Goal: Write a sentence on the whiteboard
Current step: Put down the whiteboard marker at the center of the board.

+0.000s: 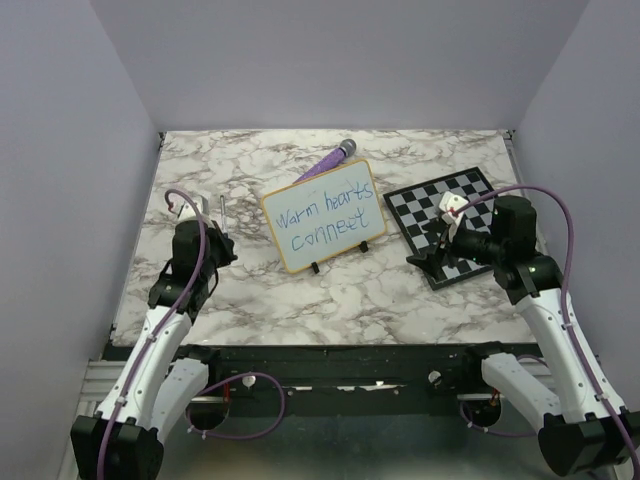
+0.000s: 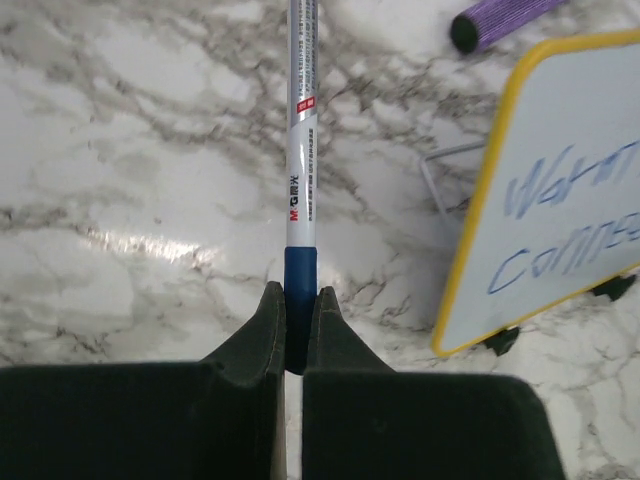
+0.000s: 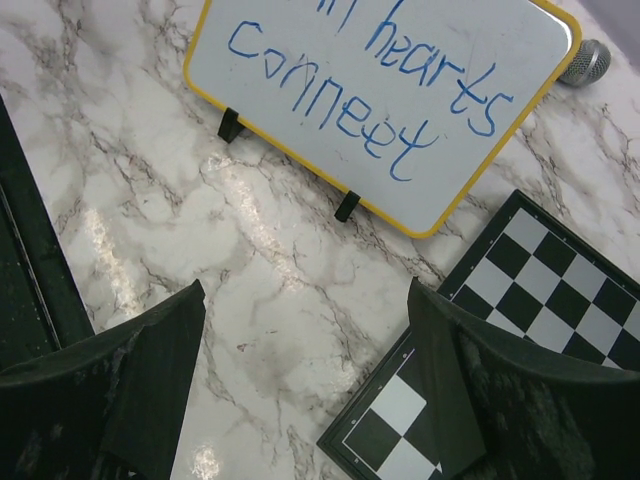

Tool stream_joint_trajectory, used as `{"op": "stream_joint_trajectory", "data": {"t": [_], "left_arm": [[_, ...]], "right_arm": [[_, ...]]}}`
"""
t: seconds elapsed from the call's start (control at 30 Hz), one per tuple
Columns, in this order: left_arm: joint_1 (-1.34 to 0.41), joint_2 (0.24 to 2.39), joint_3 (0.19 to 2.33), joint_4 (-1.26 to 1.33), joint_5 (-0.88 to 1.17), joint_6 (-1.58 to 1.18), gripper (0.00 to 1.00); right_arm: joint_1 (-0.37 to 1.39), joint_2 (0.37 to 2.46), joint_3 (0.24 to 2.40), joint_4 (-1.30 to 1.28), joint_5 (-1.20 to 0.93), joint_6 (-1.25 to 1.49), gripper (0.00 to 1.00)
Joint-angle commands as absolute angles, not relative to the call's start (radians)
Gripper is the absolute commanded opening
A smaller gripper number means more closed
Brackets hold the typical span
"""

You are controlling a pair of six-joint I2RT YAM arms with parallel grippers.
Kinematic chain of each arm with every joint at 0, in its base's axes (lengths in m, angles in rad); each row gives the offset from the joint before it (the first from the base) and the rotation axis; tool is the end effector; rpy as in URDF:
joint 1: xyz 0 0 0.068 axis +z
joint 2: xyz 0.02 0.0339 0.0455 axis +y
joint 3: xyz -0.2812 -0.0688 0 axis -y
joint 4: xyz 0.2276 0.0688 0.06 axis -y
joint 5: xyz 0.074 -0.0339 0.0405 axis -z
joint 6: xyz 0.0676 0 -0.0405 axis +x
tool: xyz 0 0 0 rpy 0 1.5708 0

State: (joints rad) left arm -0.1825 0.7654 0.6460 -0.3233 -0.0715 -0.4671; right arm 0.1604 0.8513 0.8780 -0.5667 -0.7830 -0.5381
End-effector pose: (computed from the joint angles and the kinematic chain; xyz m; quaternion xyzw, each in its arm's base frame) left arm 0.1761 -0.0276 0.2802 -0.1387 0.8333 -0.1419 0.5160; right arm 0.1554 0.0735 0.3284 -0.4519 0.6914 0.2406 0.5098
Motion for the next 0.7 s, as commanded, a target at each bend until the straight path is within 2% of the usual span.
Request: {"op": "stream_joint_trajectory", "data": {"t": [0.0,0.13,0.47,0.57,0.6,0.67], "left_arm": [[-0.167,0.793,0.537,-0.296,-0.181,-0.604,0.03],[-0.164,0.889,0.543,-0.322,-0.262,-0.661,0.04],[-0.160,1.225,0.514,-0.276,-0.271,-0.851,0.06],[-0.160,1.261,0.520,-0.310,-0.313,-0.880,0.15],[-0.160,1.256,0.525,-0.327,-0.337,-0.897,0.27],[-0.160,1.240,0.534,-0.359,-0.348,-0.903,0.44]], "right_arm": [[0.150,0.847,0.870,-0.535,-0.792,-0.506,0.89],[0.150,0.850,0.877,-0.537,-0.785,-0.494,0.89],[0.140,0.793,0.864,-0.537,-0.804,-0.492,0.89],[0.135,0.790,0.859,-0.540,-0.807,-0.492,0.89],[0.135,0.788,0.858,-0.540,-0.805,-0.492,0.89],[0.129,0.785,0.856,-0.540,-0.802,-0.492,0.89]]}}
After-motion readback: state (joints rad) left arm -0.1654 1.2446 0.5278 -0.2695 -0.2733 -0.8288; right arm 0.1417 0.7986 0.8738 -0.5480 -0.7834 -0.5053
